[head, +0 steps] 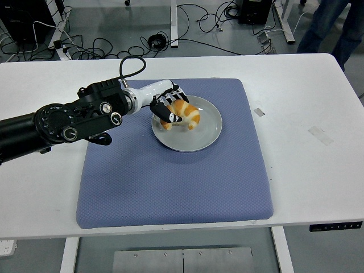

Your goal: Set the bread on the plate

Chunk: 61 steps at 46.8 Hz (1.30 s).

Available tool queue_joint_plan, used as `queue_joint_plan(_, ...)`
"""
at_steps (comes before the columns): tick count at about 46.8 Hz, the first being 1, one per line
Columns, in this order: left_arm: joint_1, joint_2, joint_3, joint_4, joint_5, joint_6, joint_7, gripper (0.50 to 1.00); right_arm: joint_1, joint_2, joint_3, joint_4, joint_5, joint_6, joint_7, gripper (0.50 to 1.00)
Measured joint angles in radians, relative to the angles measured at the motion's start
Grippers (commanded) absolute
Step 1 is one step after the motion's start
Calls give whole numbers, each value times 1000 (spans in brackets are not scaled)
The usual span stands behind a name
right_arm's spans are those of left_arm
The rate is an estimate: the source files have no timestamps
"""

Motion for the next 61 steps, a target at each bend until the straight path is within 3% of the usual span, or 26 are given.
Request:
queue_joint_plan(44, 25, -38, -36, 13, -11, 30, -10, 500, 0, 0, 0, -1, 0, 0, 0, 1000)
queue_joint_plan(49, 24, -32, -36, 14, -15, 38, -10, 582, 0, 0, 0, 0, 0, 0, 0, 1000)
queue_joint_plan(52, 23, -27, -36, 14, -16, 40, -10, 673, 0, 0, 0, 0, 0, 0, 0, 1000)
queue_joint_plan(56, 23, -22, -36, 14, -18, 41, -10, 748, 0, 0, 0, 0, 0, 0, 0, 1000)
queue_joint_plan(61, 23, -20, -36, 14, -18, 41, -10, 807, 0, 0, 0, -1, 0, 0, 0, 1000)
